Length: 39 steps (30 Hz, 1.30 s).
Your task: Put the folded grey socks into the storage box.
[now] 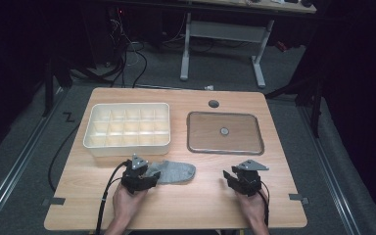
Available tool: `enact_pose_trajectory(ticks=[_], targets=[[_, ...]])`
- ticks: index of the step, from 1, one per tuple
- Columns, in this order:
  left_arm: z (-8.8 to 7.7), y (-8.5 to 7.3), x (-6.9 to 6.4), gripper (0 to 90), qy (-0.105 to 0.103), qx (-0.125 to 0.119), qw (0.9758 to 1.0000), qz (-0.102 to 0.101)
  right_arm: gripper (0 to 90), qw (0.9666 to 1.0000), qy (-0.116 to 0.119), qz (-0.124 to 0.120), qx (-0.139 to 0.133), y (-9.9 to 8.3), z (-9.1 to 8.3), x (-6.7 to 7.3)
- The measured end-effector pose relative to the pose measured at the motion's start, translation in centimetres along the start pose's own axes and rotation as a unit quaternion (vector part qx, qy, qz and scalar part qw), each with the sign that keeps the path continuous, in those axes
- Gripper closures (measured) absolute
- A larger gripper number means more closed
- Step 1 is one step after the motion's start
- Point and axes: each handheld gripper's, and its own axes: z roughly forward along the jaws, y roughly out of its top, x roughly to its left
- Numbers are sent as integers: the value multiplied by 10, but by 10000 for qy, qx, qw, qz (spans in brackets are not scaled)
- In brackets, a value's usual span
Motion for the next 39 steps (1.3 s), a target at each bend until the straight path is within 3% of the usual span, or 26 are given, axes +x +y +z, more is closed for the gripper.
enact_pose_trajectory(ticks=[4,8,14,16,21,30,39], targets=[[1,1,0,413,-13,28,10000,48,723,9978,576,-300,-162,14,-1,25],[2,3,-2,418,-96,82,9999,88,785,9914,1170,-579,-130,28,9,51],[1,3,-1,419,-172,93,9998,61,818,9831,1556,-967,3,44,33,84],[-2,1,-1,419,-100,77,9999,59,824,9810,1639,-1038,84,50,44,94],[-14,-8,3,428,-75,-14,9998,-178,836,9783,1689,-1188,161,56,60,109],[-14,-12,6,489,-145,-75,9988,-462,840,9782,1638,-1255,246,57,69,116],[-13,-10,5,626,-48,-8,9991,-413,840,9764,1557,-1440,397,53,76,119]])
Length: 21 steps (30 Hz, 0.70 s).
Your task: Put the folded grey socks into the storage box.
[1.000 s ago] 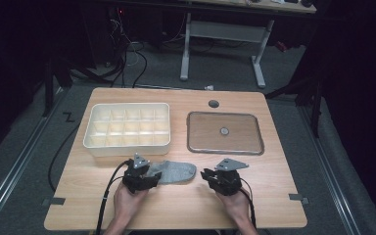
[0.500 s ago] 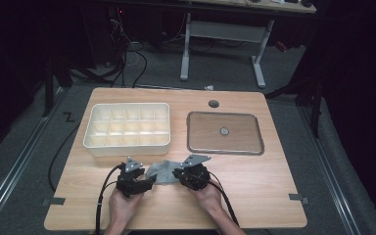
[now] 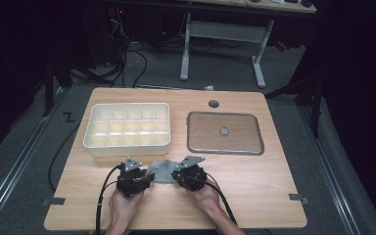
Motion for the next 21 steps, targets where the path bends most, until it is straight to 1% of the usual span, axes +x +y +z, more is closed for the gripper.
enact_pose_trajectory(ticks=[2,6,9,11,14,19,21], targets=[[0,0,0,657,-32,6,10000,-15,840,10000,-2,-1,26,-1,2,1],[2,0,2,721,-175,-6,9998,-118,841,10000,-30,-44,-1,-3,2,2],[2,1,3,768,-252,-17,9996,-124,841,10000,-17,-32,9,-3,1,2],[1,1,3,805,-278,-73,9995,-125,841,10000,4,-12,1,-4,1,1],[-1,1,4,827,-351,-146,9992,-125,841,10000,4,-20,-10,-5,1,1],[-6,2,5,839,-513,-253,9982,-171,840,10000,0,-24,-14,-5,0,1],[-7,2,5,840,-543,-261,9980,-184,840,10000,-58,-56,-18,-5,0,3]])
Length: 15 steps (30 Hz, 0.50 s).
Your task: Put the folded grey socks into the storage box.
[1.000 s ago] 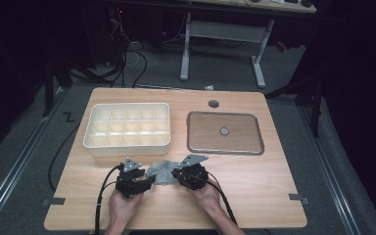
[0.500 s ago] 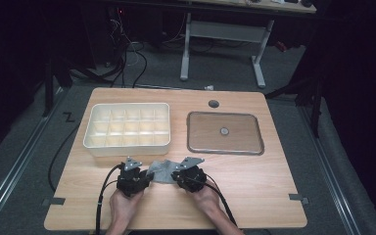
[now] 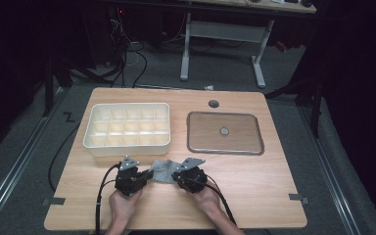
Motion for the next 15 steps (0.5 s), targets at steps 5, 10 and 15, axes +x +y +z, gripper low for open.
enact_pose_trajectory(ticks=[5,10,15], targets=[[-1,1,1,845,-110,-26,9999,-41,840,10000,37,23,2,0,0,-1],[-3,1,0,846,-192,-88,9998,-51,838,10000,54,25,18,0,0,-1],[-6,8,-5,848,-206,-89,9997,106,836,10000,56,33,13,0,0,-2]])
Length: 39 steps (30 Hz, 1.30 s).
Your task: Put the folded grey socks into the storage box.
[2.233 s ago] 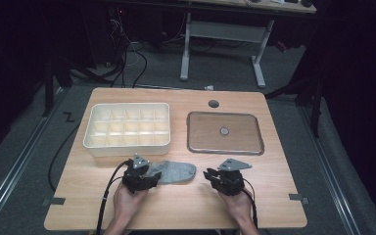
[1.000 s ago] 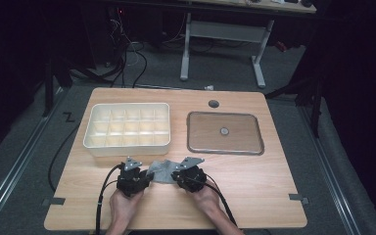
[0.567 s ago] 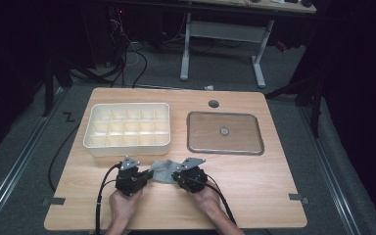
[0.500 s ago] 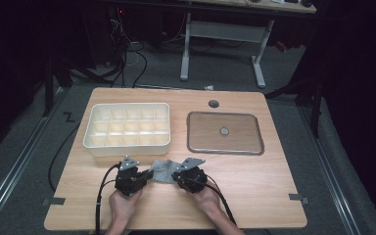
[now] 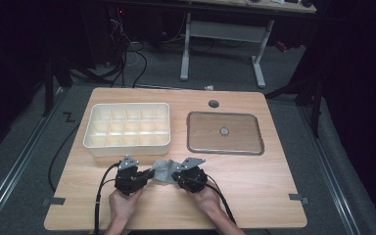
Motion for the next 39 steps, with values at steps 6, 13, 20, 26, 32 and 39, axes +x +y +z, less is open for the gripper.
enact_pose_trajectory(ticks=[6,13,20,26,32,39], targets=[[0,2,-2,849,-51,19,10000,7,825,9998,-26,36,-201,1,-6,0],[-1,3,-3,849,-99,97,9999,-15,825,9989,1,-13,-476,12,-16,5],[-2,7,-7,850,-132,180,9997,83,818,9997,94,-12,-243,13,0,6],[-2,11,-10,849,-284,180,9993,158,810,9999,141,-18,-40,10,11,5],[0,15,-14,850,-382,178,9988,257,810,9998,177,14,-31,11,12,4],[3,22,-20,850,-504,184,9979,376,810,9998,216,13,-34,11,13,5]])
